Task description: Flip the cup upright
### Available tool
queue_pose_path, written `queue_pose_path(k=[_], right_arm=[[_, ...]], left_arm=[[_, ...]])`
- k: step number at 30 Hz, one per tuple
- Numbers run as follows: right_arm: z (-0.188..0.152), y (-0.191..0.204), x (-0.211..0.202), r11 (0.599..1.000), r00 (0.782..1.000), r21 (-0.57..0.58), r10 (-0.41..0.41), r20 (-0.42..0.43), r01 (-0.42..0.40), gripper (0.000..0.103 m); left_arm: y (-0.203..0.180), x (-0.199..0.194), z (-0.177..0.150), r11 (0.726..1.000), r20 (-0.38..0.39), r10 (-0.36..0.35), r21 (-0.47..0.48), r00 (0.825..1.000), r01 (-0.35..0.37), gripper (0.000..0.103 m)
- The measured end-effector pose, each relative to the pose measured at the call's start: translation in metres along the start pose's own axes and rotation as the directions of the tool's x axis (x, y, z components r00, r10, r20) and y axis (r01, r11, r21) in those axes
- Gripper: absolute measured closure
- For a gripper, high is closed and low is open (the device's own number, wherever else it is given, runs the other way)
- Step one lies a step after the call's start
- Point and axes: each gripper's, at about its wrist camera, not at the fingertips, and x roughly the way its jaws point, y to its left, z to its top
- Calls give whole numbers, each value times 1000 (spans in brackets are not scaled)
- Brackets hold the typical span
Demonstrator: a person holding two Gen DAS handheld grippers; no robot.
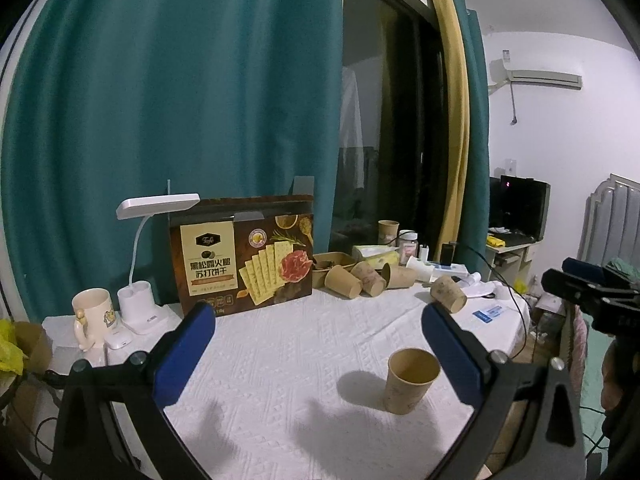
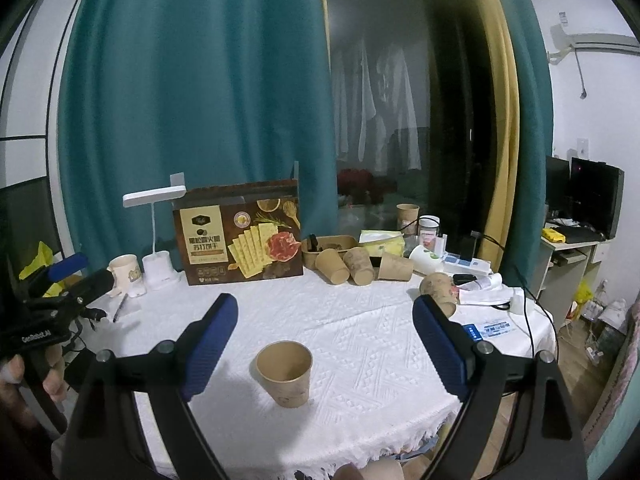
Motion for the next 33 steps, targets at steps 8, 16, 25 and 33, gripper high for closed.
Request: queue_pose_path(k=[8, 16, 25, 33], right_arm=[[-1, -2, 1, 1000, 1000, 0, -1, 0, 1, 15], [-1, -2, 2, 1000, 1000, 1, 0, 2, 0, 15], [-1, -2, 1, 1000, 1000, 4, 1, -1, -1, 15], [-10, -7, 5, 1000, 1000, 11, 2, -10, -2, 15]], left_arm=[[-4, 3, 0, 1000, -5, -3, -2, 1000, 3, 0], [-6, 4, -1, 1000, -6, -4, 1, 1000, 4, 0], [-6, 4, 0, 1000, -11, -16, 3, 1000, 16, 0], [-7, 5, -1, 1000, -11, -21, 4, 1000, 21, 0]])
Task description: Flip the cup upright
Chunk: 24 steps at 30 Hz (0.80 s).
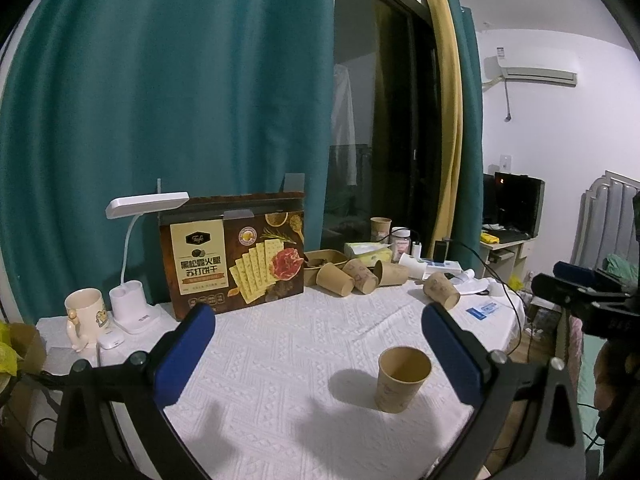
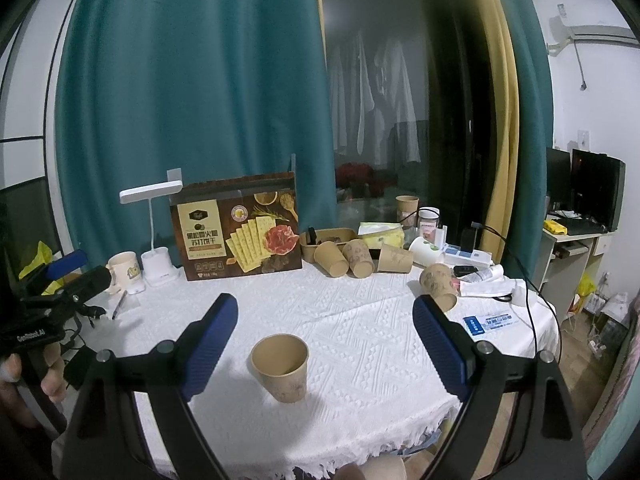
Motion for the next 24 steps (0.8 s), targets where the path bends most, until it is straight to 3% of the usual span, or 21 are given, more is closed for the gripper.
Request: queue_pose_path(k=[24], right_arm=[[-4, -4, 1, 1000, 1000, 4, 2, -5, -2, 15]], left_arm=[[-11, 1, -2, 999, -1, -26, 35, 1000, 26, 0]])
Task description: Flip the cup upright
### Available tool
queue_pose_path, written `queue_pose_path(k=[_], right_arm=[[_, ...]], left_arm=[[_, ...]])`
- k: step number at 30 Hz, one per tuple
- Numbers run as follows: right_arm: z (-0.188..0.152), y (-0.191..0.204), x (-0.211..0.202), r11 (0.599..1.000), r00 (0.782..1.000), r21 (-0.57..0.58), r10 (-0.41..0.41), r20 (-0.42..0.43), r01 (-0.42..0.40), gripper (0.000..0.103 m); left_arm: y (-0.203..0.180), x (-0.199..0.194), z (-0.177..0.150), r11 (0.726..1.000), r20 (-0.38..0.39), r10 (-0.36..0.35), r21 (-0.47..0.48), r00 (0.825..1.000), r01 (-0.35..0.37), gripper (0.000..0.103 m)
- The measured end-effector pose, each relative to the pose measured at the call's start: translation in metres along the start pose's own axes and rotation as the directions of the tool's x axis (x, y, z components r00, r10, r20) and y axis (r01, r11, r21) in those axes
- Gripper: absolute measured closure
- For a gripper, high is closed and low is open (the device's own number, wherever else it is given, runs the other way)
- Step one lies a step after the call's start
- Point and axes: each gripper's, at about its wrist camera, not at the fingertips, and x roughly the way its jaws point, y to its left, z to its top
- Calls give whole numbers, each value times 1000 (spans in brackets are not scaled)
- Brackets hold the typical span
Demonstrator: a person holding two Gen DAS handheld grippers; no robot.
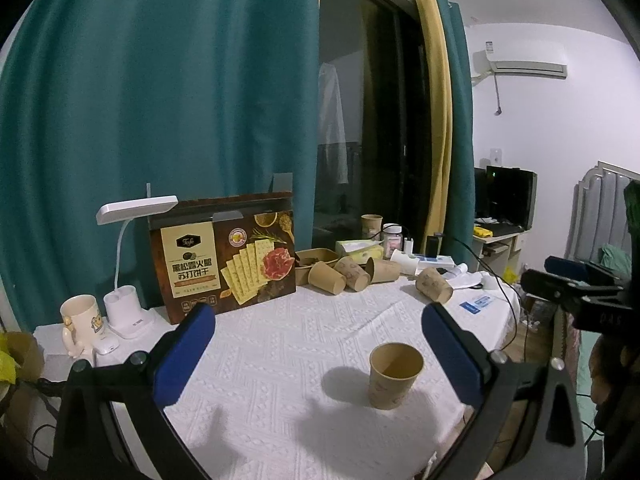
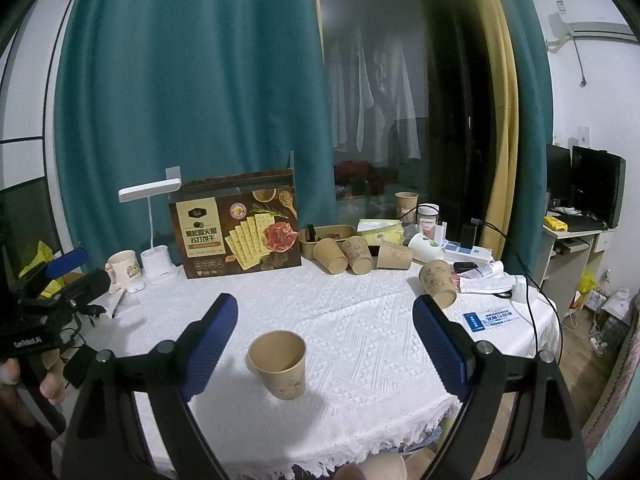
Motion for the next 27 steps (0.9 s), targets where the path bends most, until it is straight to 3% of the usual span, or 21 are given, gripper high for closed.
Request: queue_pose_path(k=[27], right_arm=[[-3, 0, 4, 1000, 1000, -20, -5, -2, 5, 15]], left_arm=[[1, 1, 0, 1000, 2, -6, 3, 1000, 6, 0]])
